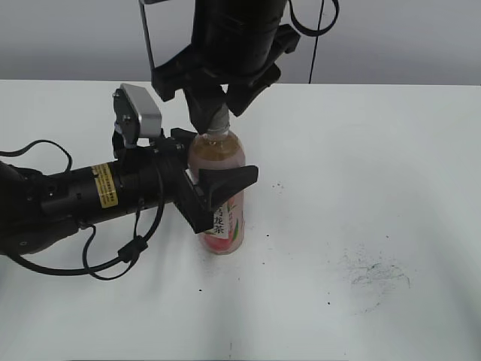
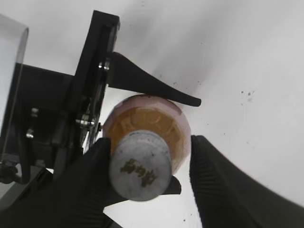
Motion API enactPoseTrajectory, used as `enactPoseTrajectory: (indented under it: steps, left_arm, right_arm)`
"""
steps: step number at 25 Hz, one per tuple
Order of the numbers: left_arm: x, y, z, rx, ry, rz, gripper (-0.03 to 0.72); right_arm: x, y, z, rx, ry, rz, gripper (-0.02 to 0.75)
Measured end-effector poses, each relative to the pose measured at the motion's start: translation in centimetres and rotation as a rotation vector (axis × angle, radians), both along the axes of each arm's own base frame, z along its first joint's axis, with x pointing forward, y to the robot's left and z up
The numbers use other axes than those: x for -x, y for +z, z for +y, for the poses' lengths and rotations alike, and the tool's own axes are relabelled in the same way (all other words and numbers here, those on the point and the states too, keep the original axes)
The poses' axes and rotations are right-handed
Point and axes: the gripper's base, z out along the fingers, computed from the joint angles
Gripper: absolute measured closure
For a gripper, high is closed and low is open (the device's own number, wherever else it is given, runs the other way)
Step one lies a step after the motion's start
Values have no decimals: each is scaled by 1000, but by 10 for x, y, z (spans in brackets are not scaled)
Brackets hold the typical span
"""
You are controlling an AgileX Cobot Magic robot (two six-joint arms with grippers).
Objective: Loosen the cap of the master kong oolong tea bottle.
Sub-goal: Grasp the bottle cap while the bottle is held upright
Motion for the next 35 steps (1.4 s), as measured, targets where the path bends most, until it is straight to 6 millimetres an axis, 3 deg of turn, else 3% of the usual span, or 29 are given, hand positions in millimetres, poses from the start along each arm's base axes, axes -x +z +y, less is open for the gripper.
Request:
enactPoseTrajectory:
  steps: [7, 13, 23, 27, 35]
  left_arm:
    - [0, 0, 0, 0, 0, -1, 244]
    - [0, 0, 0, -1, -1, -2, 244]
    - [0, 0, 0, 0, -1, -2, 244]
    - [0, 0, 0, -1, -3, -3, 244]
    - [1, 0, 0, -3, -8, -7, 244]
  right_arm:
    - [2, 9, -3, -13, 3, -16, 330]
    - [5, 9, 0, -32, 27, 2, 427]
    - [5, 7, -1, -14, 93, -13, 467]
    - [5, 8, -1, 18, 246, -57, 467]
    - [5, 8, -1, 137, 801, -215, 467]
